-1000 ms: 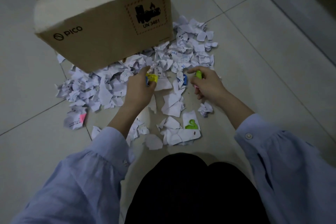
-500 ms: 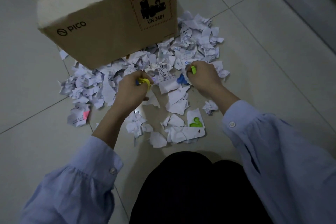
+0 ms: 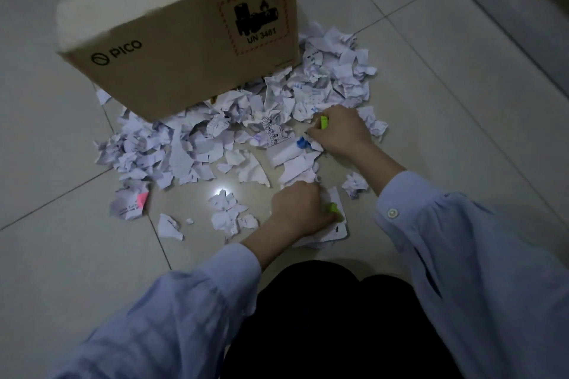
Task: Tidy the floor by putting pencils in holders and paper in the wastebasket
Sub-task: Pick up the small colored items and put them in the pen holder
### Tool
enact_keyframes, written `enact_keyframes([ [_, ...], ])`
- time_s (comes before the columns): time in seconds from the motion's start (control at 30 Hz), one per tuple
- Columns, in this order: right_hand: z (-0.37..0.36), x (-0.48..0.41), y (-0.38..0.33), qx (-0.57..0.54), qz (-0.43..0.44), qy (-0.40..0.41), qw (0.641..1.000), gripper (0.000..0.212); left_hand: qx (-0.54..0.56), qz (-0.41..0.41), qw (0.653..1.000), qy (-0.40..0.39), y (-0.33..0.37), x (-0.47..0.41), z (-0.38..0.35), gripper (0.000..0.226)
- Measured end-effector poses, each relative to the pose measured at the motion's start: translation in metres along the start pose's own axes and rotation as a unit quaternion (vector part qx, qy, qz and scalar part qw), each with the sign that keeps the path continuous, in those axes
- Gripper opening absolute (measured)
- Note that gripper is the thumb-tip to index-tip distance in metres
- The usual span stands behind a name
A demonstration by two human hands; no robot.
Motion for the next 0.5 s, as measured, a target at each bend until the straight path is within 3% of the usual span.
enact_keyframes([
  [0.3,0.000,0.001,0.000,0.021,-0.001,-0.020,1.000,0.019,-0.024,-0.020,1.000,-0.004,0.009,-0.007,0.005,0.029],
  [0.4,0.008,0.004,0.002,0.007,0.003,0.018,1.000,0.029,0.004,-0.021,1.000,-0.021,0.005,-0.006,0.006,0.031],
  [0.5,0.022,0.011,0.002,0.012,0.019,0.079,0.997,0.021,0.031,-0.028,0.999,-0.018,-0.001,-0.004,0.012,0.028],
])
Point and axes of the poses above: each hand's wrist, its own x-axis away from the middle knuckle, its own z-axis out of the back of the hand, y = z × x, the point moved 8 cm from there along -x, towards the middle knuckle, and after that the axes turned 15 degrees about -y, right-handed, at the moved point
